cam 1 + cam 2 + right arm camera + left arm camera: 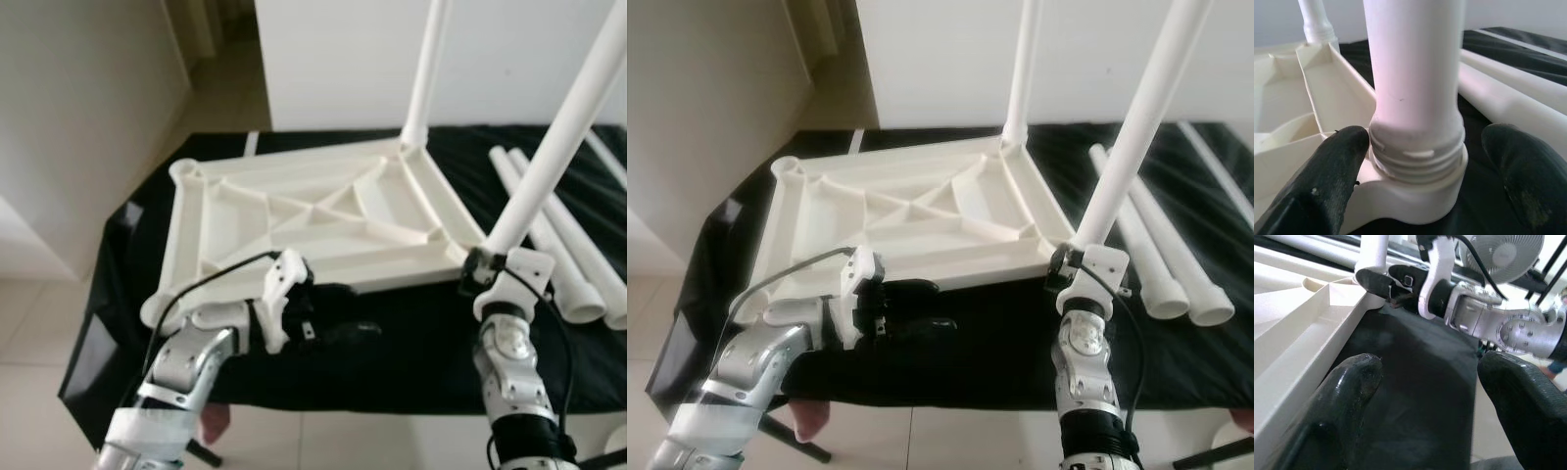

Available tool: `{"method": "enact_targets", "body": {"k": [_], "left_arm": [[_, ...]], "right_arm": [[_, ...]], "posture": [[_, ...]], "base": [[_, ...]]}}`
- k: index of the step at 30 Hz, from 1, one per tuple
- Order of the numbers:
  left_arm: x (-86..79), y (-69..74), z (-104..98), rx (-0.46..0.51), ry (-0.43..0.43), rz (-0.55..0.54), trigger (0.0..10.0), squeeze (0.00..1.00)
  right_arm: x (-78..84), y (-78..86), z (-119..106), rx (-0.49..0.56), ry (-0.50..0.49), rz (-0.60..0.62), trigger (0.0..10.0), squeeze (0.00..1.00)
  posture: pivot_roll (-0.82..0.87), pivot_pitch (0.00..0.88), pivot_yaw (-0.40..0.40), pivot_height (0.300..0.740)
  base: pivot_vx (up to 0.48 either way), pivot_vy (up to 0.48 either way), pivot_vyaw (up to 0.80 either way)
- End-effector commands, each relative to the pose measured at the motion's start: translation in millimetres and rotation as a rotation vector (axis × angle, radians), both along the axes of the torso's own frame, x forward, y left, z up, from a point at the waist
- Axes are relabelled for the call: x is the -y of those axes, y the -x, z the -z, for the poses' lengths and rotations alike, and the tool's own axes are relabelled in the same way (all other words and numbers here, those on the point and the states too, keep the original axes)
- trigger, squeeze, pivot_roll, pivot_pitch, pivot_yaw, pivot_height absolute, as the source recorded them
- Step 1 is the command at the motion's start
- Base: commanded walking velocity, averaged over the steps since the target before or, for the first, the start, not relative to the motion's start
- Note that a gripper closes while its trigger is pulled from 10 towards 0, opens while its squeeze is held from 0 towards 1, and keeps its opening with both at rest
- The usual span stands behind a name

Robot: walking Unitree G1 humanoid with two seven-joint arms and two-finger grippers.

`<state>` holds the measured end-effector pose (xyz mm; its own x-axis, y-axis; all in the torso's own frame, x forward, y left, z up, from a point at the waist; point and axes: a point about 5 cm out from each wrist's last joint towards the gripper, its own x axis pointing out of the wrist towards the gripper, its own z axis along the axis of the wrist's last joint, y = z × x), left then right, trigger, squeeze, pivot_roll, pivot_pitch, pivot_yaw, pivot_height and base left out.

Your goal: Building children table

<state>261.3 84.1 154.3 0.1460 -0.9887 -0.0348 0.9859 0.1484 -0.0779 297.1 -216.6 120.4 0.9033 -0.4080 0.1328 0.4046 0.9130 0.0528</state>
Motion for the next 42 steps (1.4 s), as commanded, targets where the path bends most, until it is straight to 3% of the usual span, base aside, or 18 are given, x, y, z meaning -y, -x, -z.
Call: {"method": "enact_targets", "body": {"k": [1,9,14,23,29,31,32,39,42], "left_arm": [[-12.2,6.0,-1.6,-0.009,-0.015,0.018,10.0,0.00],[-31.0,4.4,3.0,-0.023,-0.082,-0.027,10.0,0.00],[-74.6,-9.3,24.3,-0.063,-0.279,-0.114,10.0,0.00],[-96.9,-20.1,13.4,-0.045,-0.321,-0.190,10.0,0.00],[-148.1,-44.2,1.0,0.005,-0.436,-0.407,10.0,0.00],[-151.6,-46.1,0.2,0.015,-0.449,-0.425,10.0,0.00],[-158.0,-60.0,-3.0,0.042,-0.472,-0.537,10.0,0.00],[-158.1,-79.6,-10.2,0.141,-0.485,-0.688,10.0,0.00],[-157.7,-96.7,-14.9,0.172,-0.494,-0.835,10.0,0.00]], "right_arm": [[3.2,6.8,6.0,-0.003,-0.019,0.039,10.0,0.00],[3.0,10.4,11.7,-0.012,-0.032,0.048,10.0,0.00],[-9.7,7.1,16.5,-0.034,-0.029,-0.049,10.0,0.00],[-13.4,6.9,14.3,-0.022,-0.019,-0.083,10.0,0.00],[-17.6,11.3,16.8,-0.020,-0.029,-0.101,10.0,0.00],[-17.7,11.4,17.1,-0.021,-0.030,-0.102,10.0,0.00],[-18.0,11.9,18.6,-0.026,-0.034,-0.105,10.0,0.00],[-22.7,13.7,21.4,-0.035,-0.037,-0.129,10.0,0.00],[-31.5,17.1,23.9,-0.042,-0.045,-0.156,10.0,0.00]], "posture": [[0.06,0.000,0.027,0.740],[0.06,0.000,0.019,0.740],[0.06,0.000,0.013,0.740],[0.06,0.000,0.016,0.740],[0.05,0.000,0.016,0.740],[0.05,0.000,0.017,0.740],[0.06,0.000,0.015,0.740],[0.06,0.000,0.012,0.740],[0.05,0.000,0.008,0.740]], "base": [[0.000,0.000,0.00],[0.000,0.000,0.00],[0.000,0.000,0.00],[0.000,0.000,0.00],[0.000,0.000,0.00],[0.000,0.000,0.00],[0.000,0.000,0.00],[0.000,0.000,0.00],[0.000,0.000,0.00]]}}
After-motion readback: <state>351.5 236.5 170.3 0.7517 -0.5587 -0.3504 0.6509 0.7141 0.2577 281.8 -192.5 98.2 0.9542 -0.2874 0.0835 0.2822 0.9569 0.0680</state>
